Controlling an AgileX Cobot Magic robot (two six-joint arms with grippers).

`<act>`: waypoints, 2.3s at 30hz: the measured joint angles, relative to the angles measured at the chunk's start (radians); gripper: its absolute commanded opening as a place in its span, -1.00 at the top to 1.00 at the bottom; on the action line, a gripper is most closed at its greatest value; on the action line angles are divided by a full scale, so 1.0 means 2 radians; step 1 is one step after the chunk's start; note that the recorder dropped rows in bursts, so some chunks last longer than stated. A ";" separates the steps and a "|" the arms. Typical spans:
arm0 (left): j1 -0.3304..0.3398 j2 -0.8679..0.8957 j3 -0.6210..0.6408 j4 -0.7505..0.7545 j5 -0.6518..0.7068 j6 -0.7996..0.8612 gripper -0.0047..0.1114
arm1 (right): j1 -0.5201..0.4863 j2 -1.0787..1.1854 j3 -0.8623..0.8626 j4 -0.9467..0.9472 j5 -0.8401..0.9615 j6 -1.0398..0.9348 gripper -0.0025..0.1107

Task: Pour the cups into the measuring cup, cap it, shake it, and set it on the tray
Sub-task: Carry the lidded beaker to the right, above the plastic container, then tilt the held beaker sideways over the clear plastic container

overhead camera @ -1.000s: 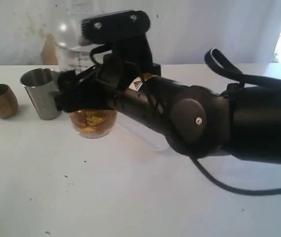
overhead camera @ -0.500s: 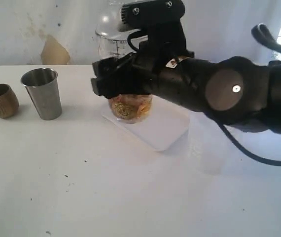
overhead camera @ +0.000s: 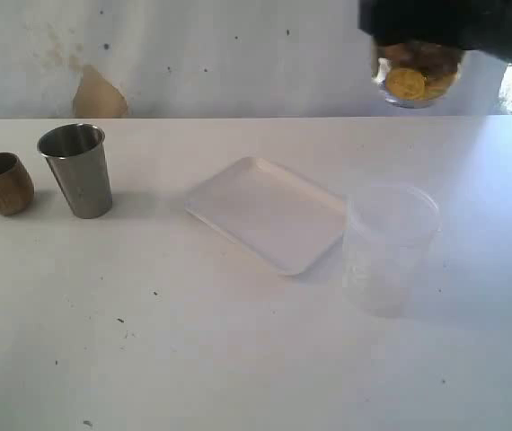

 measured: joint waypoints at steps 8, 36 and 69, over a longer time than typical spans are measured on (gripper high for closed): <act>0.000 0.000 0.000 0.000 0.000 0.000 0.92 | -0.133 0.005 0.068 0.002 0.050 -0.074 0.96; 0.000 0.000 0.000 0.000 0.000 0.000 0.92 | -0.264 0.119 0.069 -0.913 -0.219 0.773 0.96; 0.000 0.000 0.000 0.000 0.000 0.000 0.92 | -0.392 0.248 0.069 -1.140 -0.310 0.662 0.96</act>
